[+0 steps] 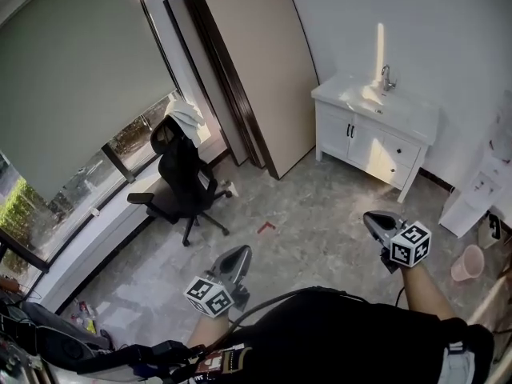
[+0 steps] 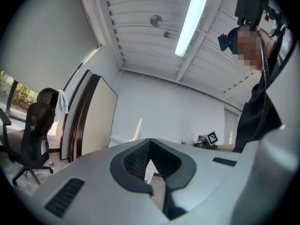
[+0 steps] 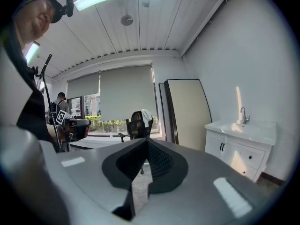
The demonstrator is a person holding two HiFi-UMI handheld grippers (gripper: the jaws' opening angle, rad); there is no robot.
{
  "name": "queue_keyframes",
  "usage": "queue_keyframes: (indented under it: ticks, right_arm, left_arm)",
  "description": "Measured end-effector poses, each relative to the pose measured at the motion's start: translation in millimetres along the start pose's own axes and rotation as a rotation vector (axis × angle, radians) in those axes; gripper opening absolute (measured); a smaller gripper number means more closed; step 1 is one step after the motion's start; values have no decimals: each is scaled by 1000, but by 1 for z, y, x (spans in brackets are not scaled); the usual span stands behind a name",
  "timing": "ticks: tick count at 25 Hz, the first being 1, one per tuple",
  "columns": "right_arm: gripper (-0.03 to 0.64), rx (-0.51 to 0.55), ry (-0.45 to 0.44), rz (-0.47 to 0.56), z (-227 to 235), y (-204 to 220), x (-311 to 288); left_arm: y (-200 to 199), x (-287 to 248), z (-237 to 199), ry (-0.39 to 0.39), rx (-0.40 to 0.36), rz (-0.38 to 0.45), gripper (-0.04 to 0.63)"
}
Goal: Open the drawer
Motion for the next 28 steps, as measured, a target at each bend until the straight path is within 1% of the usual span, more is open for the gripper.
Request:
queue_keyframes:
  ticks: [2, 6, 10, 12, 14, 17, 20, 24, 28]
  right_arm:
    - [2, 12, -21, 2, 29, -7, -3]
    - [2, 26, -38, -8, 80, -15, -6]
    - [2, 9, -18, -15, 121, -14, -7]
    - [2, -4, -8, -18, 133, -12, -8]
    - [2, -11, 10, -25, 145, -10, -10]
    - [2, -28, 49, -34, 161, -9, -18]
    - [2, -29, 84, -35, 170, -12, -37]
    - [2, -12, 135, -22, 176, -31, -77]
    - [2, -18, 186, 14, 175, -54, -124]
  left_arm:
    - [-1, -27, 2, -18, 4, 12, -9]
    - [3, -78, 8, -20, 9, 15, -9]
    - [11, -119, 8, -9, 19, -13, -9]
    - [11, -134, 3, -3, 17, -37, -9]
    - [11, -149, -8, 10, 24, -43, -9]
    - [12, -174, -28, 44, 42, -37, -9]
    - [8, -197, -53, 82, 36, -53, -9]
    - [-6, -223, -106, 141, 30, -45, -9]
    - [-36, -240, -165, 189, 14, -50, -9]
Point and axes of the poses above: the fingertips, and each gripper's own axes: x backward along the fingers, z to its right, y out of its underside, the point moved 8 cm from there along x, backward along the fingers
